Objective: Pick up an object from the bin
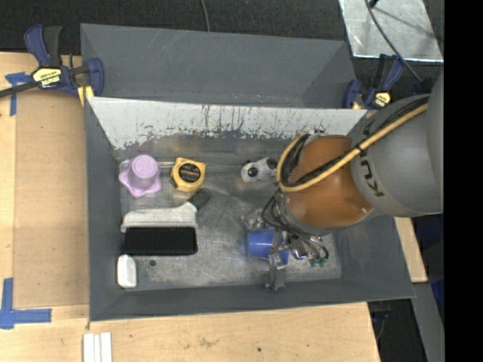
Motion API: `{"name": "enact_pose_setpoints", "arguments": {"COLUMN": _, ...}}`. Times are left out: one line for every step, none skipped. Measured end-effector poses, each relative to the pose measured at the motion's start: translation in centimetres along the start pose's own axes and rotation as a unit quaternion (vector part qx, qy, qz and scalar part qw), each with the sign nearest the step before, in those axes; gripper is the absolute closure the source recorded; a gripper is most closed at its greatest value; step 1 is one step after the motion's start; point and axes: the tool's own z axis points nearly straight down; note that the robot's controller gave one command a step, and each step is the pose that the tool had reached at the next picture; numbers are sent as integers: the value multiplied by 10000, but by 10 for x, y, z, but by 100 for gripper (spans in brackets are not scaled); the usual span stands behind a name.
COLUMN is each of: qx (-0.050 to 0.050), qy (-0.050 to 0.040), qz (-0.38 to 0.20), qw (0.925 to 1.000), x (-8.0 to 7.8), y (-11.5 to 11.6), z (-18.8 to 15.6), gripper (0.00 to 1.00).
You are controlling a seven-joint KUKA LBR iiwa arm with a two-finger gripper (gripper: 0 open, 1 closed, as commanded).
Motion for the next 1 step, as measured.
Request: {"name": "enact_pose_setpoints", "arguments": {"qx": -7, "qy": -30, "qz": 63, "qw": 10000, "x": 1, "y": -1, "z": -4, "gripper": 100}}
